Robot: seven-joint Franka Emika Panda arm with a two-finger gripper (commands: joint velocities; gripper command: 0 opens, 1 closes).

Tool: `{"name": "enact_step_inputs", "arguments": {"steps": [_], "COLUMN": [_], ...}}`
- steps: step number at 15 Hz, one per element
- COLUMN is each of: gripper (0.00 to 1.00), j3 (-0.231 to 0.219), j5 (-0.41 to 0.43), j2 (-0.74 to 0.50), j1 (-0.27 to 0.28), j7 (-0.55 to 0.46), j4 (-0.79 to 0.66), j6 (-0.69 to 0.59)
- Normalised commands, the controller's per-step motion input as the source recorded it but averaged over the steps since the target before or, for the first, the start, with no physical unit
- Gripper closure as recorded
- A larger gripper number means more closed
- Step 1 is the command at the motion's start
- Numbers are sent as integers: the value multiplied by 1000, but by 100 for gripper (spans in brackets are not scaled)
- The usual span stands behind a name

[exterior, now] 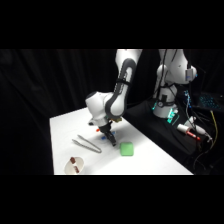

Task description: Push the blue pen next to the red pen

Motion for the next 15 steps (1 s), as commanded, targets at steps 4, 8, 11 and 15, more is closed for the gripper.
{"name": "enact_step_inputs", "arguments": {"steps": [4, 8, 11, 15], "gripper": [0, 0, 0, 0], "j3": [41, -42, -70, -59], "j5": [101, 25, -29, -106], "j2": [45, 23, 43, 21], "j1": [-168, -149, -129, -72], "j7": [-215, -173, -153, -128], "j4": [31, 26, 57, 71], "j6": [180, 158, 111, 11]}}
